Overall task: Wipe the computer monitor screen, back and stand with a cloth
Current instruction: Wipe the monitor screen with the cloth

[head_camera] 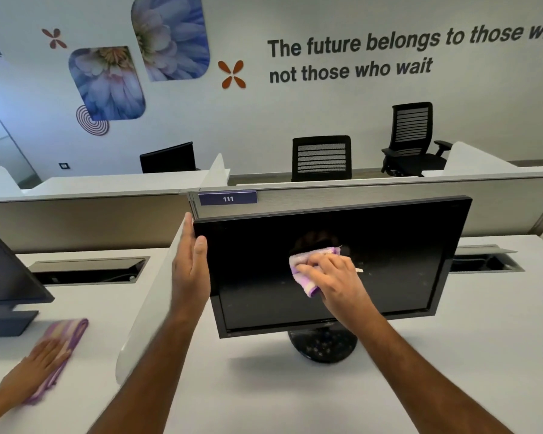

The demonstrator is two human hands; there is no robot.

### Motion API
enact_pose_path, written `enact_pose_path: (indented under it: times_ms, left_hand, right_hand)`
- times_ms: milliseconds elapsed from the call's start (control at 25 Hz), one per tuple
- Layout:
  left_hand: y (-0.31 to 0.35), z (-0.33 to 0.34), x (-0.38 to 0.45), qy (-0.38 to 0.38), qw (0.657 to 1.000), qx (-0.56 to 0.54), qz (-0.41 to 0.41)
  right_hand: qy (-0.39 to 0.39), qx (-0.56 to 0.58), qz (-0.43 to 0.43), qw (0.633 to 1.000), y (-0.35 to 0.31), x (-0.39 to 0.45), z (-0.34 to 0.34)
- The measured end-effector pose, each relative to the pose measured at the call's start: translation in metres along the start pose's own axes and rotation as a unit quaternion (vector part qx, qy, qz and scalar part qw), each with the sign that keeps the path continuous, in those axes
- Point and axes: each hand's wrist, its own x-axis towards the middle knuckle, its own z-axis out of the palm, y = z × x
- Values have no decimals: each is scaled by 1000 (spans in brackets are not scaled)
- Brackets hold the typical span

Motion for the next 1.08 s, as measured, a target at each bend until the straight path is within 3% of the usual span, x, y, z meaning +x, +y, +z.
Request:
enact_pose_path:
  times_ms: [160,280,440,600,840,1080]
  left_hand:
    - [18,8,16,13,990,133,39]
    - [25,19,22,10,959,269,90]
    - [41,51,24,-31,910,384,153]
    - [56,82,24,-84,884,426,172]
    - [73,123,22,-132,874,436,166]
    - [94,181,16,-155,860,456,168]
  right_hand:
    - [7,-7,28,1000,39,-28,-8]
    - [45,-1,74,996,56,-21,-21]
    - [32,24,17,999,49,-13,-19]
    - [-26,9,-15,1000,67,-40,-13]
    - [57,16,78,995,95,-40,-33]
    - [-7,14,5,1000,103,-55,-20]
